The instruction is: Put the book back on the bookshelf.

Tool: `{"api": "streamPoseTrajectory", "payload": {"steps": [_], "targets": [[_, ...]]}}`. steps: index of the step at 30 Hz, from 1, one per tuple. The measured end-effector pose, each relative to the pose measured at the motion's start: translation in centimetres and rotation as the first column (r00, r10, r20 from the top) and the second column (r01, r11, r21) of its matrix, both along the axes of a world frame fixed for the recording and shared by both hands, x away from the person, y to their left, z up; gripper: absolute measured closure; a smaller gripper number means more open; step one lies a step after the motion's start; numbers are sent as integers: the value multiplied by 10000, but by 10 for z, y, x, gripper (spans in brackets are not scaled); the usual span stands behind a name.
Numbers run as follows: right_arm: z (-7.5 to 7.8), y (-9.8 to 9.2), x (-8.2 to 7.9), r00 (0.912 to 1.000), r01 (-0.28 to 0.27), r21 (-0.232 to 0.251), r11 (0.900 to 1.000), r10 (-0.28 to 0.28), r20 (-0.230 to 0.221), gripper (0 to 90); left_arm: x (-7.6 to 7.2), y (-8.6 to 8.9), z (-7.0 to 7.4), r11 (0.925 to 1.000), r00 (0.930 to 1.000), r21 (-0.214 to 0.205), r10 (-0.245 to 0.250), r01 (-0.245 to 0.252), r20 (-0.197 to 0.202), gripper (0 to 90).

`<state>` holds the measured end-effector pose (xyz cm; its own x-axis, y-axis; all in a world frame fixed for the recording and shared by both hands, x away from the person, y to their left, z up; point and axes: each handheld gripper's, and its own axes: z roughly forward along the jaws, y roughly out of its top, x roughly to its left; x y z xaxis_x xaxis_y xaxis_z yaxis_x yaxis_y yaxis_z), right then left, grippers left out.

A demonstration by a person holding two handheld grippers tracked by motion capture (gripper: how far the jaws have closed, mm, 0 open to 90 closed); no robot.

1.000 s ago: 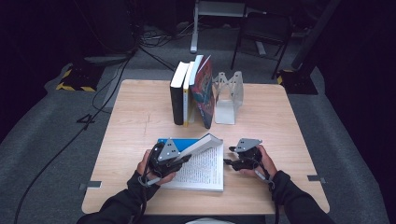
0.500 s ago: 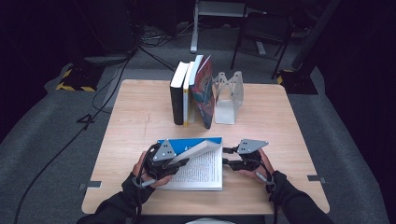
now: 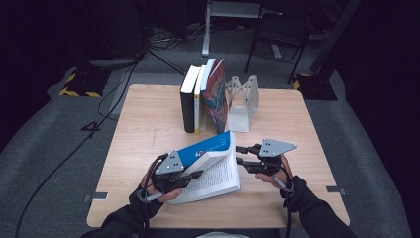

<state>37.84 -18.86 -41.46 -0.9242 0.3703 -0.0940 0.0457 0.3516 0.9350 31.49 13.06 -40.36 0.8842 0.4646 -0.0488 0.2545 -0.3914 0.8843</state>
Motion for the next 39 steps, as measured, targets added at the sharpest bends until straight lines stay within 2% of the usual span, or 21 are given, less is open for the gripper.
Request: {"api": "streamPoseTrajectory", "payload": {"steps": [2, 4, 6, 8, 9, 12, 15, 18, 19, 21, 23, 26, 30, 31, 33, 34, 36, 37, 39], "targets": [[12, 1, -2, 9996, -10, 320, 9995, 0, 297, 604, 0, -2, 6, 9998, 9993, -168, -58, 64, 375, 763], [16, 1, -2, 9992, -6, 396, 9992, -11, 406, 603, -1, -1, 6, 9995, 9993, -311, -12, 23, 379, 762], [22, 4, -4, 9969, 60, 263, 9996, -80, 778, 603, -2, 2, 5, 9991, 9989, -432, 61, -41, 473, 760], [25, 7, -5, 9969, 91, 299, 9995, -114, 778, 603, -4, 5, 5, 9989, 9982, -450, 155, -129, 584, 755], [26, 11, -6, 9963, 47, 388, 9992, -79, 850, 602, -9, 8, 5, 9981, 9966, -486, 424, -391, 703, 749], [29, 15, -8, 9959, 77, 484, 9988, -121, 900, 602, -14, 11, 2, 9966, 9965, -572, 620, -588, 561, 721], [32, 20, -10, 9946, 61, 442, 9990, -106, 1030, 595, -19, 14, -2, 9953, 9944, -460, 874, -847, 600, 672], [33, 22, -8, 9967, -49, 510, 9987, 7, 813, 550, -19, 16, -6, 9938, 9938, -251, 1090, -1084, 233, 618], [33, 22, -7, 9973, -98, 500, 9987, 62, 725, 542, -18, 15, -9, 9923, 9919, -6, 1242, -1242, 263, 615], [33, 23, -7, 9973, -126, 375, 9992, 99, 733, 541, -19, 13, -11, 9908, 9898, 64, 1350, -1355, 463, 663], [34, 24, -9, 9963, -155, 294, 9994, 129, 853, 541, -18, 12, -9, 9919, 9890, 158, 1244, -1260, 806, 729], [33, 22, -9, 9960, -222, 351, 9991, 191, 869, 547, -13, 14, -10, 9951, 9937, -124, 986, -981, 533, 747], [34, 17, -11, 9949, -172, 498, 9986, 121, 1001, 562, -5, 8, -5, 9975, 9970, -521, 510, -480, 583, 748], [34, 17, -11, 9949, -172, 498, 9986, 121, 1001, 562, -5, 8, -5, 9975, 9970, -521, 510, -480, 583, 750], [40, 11, -13, 9926, -10, 582, 9983, -61, 1212, 570, 3, -4, -3, 9974, 9976, -709, 131, -83, 674, 753], [43, 7, -14, 9922, 98, 697, 9975, -184, 1233, 570, 5, -8, -3, 9963, 9983, -853, 25, 24, 575, 752], [47, 0, -14, 9908, 174, 856, 9962, -287, 1325, 570, 12, -17, -2, 9952, 9978, -921, -261, 316, 610, 752], [50, -2, -15, 9888, 221, 890, 9958, -349, 1452, 570, 16, -23, -2, 9931, 9982, -1084, -393, 439, 444, 752], [56, -8, -16, 9864, 223, 939, 9953, -372, 1602, 570, 19, -28, -2, 9929, 9979, -1075, -468, 513, 439, 751]]}}
